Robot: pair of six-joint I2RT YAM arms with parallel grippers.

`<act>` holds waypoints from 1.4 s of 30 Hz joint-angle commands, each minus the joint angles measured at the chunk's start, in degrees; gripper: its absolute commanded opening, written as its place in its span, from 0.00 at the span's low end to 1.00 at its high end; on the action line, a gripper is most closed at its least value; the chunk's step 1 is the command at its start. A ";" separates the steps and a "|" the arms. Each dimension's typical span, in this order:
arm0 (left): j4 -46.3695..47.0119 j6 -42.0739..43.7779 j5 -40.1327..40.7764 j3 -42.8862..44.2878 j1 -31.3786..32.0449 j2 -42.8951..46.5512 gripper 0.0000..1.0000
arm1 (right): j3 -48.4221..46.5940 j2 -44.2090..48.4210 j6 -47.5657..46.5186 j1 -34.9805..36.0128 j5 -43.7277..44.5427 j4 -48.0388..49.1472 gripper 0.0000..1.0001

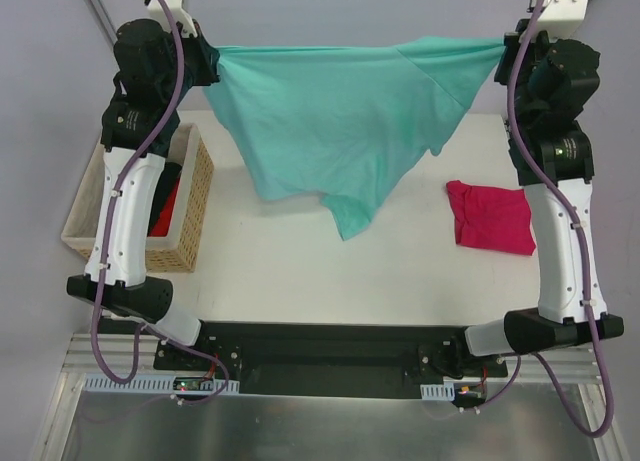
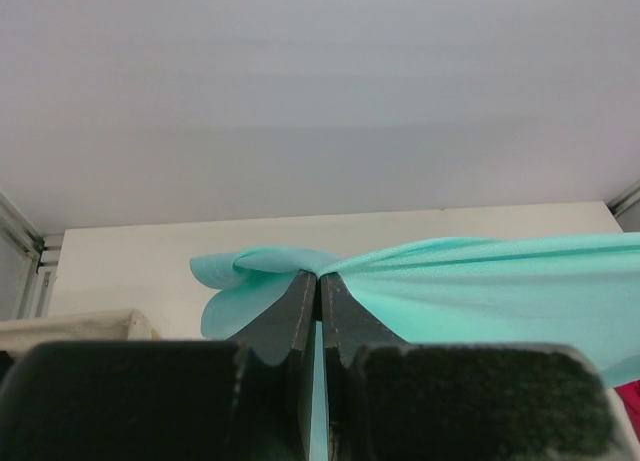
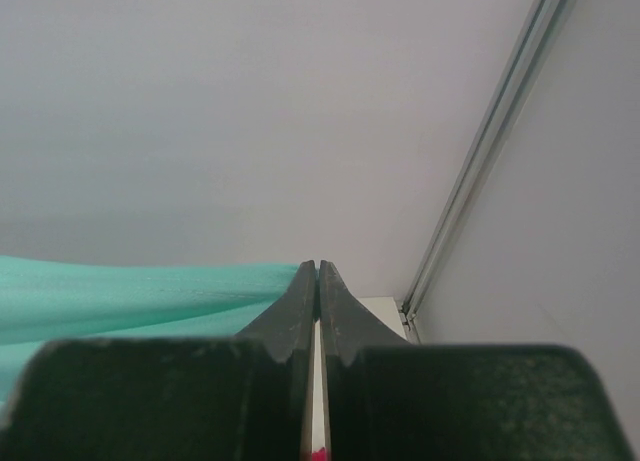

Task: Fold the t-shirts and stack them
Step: Flatten out the tshirt

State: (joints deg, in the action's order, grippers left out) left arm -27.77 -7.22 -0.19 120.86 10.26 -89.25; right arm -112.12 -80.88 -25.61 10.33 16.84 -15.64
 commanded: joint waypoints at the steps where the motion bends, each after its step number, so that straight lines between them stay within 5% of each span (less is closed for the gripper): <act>1: 1.31 2.30 6.51 -2.11 0.11 4.87 0.00 | 1.37 5.20 -2.26 -0.22 5.31 3.69 0.01; 22: 1.14 2.48 10.91 -18.02 2.92 18.59 0.00 | 9.98 15.40 0.90 0.66 7.42 0.26 0.01; 42: -3.08 0.10 11.96 -19.96 2.92 14.37 0.00 | 11.48 10.13 4.16 0.92 10.05 -2.38 0.01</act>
State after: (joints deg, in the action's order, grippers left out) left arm -30.24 -7.07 5.21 100.73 13.96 -75.75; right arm -100.03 -71.96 -21.10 12.16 20.40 -20.86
